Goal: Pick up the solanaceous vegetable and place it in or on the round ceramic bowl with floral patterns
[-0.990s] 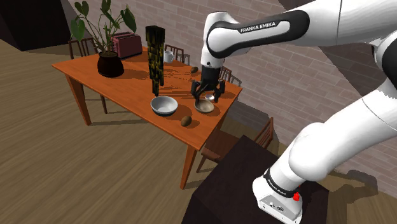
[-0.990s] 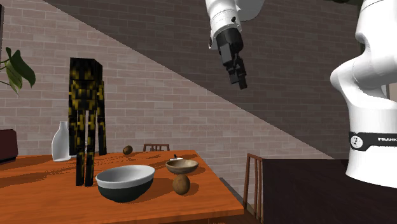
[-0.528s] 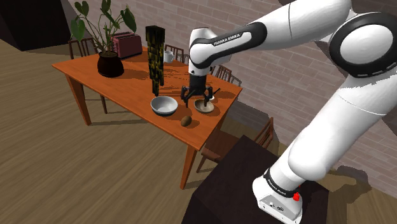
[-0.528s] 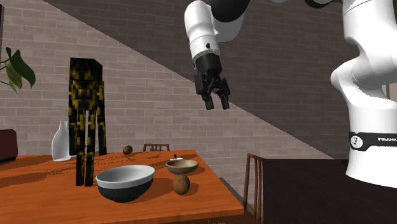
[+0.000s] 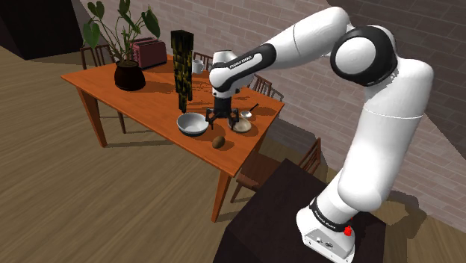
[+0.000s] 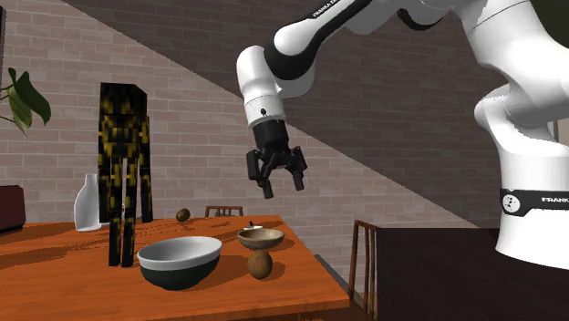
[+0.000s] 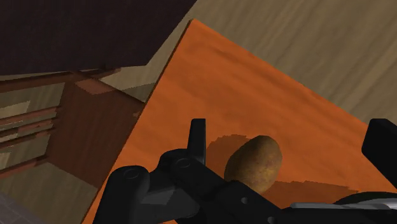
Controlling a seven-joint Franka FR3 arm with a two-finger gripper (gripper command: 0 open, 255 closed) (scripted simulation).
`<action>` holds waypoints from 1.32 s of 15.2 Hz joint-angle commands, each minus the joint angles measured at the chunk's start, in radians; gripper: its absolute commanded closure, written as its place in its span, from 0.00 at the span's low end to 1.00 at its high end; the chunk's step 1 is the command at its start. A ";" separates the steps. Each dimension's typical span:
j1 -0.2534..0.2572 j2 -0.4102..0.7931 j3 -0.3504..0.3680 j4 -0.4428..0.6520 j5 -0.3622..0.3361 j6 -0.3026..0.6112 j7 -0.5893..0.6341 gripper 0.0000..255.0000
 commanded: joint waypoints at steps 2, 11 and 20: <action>-0.003 0.115 -0.019 0.086 -0.004 0.016 0.049 0.00; -0.030 0.451 -0.078 0.397 0.008 0.000 0.168 0.00; -0.039 0.564 -0.089 0.452 0.018 0.049 0.192 0.00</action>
